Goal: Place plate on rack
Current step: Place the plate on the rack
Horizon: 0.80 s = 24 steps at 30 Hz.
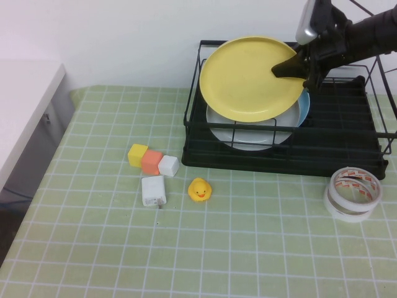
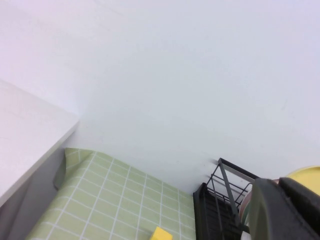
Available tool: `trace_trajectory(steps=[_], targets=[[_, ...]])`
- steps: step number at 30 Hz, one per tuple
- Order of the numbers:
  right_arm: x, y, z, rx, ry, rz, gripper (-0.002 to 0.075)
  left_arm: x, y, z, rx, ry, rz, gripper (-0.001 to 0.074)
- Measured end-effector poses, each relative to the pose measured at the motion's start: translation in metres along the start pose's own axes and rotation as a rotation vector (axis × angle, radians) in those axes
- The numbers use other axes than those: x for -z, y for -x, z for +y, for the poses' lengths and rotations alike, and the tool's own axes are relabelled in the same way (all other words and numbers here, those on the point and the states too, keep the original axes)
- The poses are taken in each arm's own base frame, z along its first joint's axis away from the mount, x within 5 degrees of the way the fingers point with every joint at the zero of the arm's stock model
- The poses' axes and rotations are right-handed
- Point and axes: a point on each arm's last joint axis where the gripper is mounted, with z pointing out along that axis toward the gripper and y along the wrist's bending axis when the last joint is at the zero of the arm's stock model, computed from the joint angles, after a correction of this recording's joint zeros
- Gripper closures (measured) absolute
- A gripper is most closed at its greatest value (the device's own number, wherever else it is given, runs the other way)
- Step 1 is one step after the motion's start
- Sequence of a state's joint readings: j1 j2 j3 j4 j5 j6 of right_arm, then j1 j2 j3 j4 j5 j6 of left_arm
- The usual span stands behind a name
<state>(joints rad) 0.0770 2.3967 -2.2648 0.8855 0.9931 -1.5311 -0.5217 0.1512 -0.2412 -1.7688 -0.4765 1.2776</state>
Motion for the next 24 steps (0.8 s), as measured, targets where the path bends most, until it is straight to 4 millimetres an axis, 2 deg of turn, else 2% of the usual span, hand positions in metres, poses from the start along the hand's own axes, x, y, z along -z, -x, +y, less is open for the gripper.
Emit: trace_trajectory(steps=[7, 16, 24], targets=[[0.000, 0.000, 0.000, 0.023, -0.005, 0.029, 0.0594, 0.000, 0.000, 0.000, 0.000, -0.004, 0.001, 0.0735], [0.012, 0.009, -0.001, 0.080, -0.037, 0.071, 0.0594, 0.000, 0.000, 0.000, 0.004, -0.004, 0.003, 0.0735], [0.012, 0.008, 0.000, 0.069, -0.034, 0.089, 0.0594, 0.000, 0.000, 0.000, 0.004, -0.005, 0.003, 0.0736]])
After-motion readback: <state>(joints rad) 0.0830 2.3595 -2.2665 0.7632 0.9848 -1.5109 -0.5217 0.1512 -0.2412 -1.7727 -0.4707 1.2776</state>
